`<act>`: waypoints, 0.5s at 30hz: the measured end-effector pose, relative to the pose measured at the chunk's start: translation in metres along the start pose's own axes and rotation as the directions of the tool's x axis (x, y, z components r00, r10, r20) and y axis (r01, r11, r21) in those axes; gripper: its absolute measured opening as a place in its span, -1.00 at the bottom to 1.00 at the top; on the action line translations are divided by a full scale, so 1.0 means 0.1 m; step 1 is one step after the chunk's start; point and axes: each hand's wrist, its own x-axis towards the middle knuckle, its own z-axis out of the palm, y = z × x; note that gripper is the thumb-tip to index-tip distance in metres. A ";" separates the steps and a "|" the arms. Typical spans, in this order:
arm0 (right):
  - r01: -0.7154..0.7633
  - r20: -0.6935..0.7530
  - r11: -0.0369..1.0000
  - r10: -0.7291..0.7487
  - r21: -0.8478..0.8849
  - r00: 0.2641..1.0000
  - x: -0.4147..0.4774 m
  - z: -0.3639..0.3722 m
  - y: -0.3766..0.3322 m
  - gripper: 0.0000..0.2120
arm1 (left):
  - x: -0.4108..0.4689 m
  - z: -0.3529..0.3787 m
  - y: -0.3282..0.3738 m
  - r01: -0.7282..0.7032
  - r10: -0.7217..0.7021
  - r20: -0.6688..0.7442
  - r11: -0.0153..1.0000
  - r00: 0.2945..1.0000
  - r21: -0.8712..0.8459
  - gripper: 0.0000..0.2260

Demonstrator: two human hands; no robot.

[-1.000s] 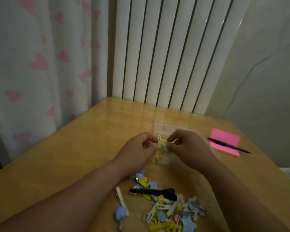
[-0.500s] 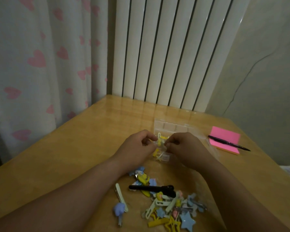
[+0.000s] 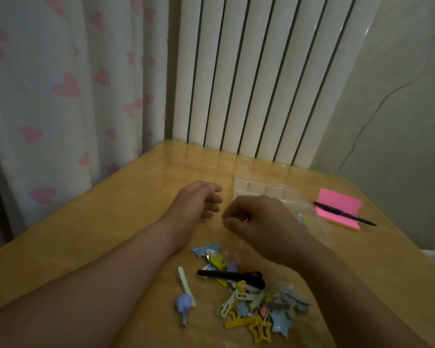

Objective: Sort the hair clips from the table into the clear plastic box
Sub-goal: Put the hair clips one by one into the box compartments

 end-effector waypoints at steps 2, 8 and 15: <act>-0.001 0.091 0.993 0.012 -0.120 0.996 -0.03 0.13 -0.13 -0.76 | 0.02 -0.02 0.00 0.020 -0.020 -0.006 0.998 1.000 -0.066 -0.78; 0.006 0.163 0.964 0.039 -0.266 0.986 -0.04 0.38 -0.27 -0.71 | 0.00 0.00 -0.02 -0.005 0.005 0.005 1.000 1.000 -0.030 -0.78; 0.002 0.244 0.994 0.026 -0.113 0.969 0.00 0.35 -0.24 -0.80 | 0.01 -0.01 -0.04 -0.008 0.008 -0.006 1.000 1.000 -0.013 -0.78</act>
